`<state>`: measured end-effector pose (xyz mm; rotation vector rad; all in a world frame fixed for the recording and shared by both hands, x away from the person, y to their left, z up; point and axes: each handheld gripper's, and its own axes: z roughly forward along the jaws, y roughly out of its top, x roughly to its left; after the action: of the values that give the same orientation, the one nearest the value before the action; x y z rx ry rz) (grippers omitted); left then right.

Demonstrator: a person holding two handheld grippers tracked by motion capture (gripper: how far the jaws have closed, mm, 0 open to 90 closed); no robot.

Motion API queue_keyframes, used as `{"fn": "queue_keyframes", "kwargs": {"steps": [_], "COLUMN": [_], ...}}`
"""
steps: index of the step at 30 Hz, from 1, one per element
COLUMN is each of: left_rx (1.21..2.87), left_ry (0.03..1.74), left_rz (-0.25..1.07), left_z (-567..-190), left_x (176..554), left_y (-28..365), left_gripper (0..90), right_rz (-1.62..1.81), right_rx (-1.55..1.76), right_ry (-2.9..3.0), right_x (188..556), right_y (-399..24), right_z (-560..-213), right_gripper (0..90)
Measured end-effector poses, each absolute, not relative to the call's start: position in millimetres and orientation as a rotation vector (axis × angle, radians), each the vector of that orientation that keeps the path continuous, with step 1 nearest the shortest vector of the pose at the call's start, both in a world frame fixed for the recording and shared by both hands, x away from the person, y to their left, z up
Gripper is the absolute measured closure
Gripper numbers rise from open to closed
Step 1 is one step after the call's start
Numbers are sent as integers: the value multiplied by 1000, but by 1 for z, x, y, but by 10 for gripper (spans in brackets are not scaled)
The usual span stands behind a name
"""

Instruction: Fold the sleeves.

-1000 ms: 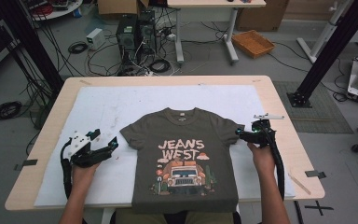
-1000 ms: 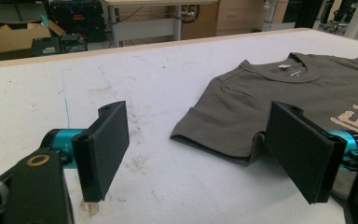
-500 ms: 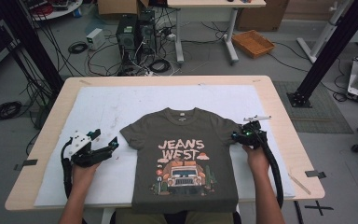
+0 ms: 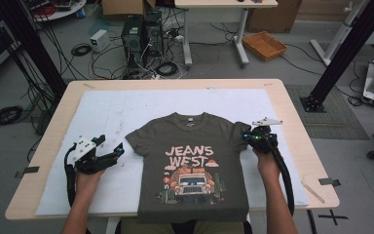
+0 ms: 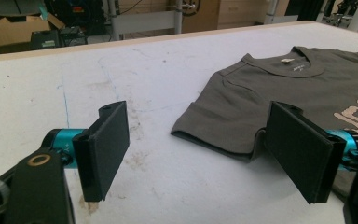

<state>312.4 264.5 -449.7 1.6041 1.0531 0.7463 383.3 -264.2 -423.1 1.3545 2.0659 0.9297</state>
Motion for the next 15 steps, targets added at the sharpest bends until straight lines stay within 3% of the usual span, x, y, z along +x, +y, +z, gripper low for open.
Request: {"fn": "queue_keyframes", "kwargs": {"steps": [12,15], "left_rx": [1606,1607], "left_ry": [1053,1053], "left_rz": [744,740], "left_z": [-450,-450], "left_x": [313,313], "left_y": [265,265], "left_gripper": [223,223], "right_rz": [955,1003], "right_rx": [1160,1127], "right_ry": [2186,2209], "right_x": [385,384], "right_y": [-200,-187], "right_z": [-402,-398], "right_gripper": [861,781]}}
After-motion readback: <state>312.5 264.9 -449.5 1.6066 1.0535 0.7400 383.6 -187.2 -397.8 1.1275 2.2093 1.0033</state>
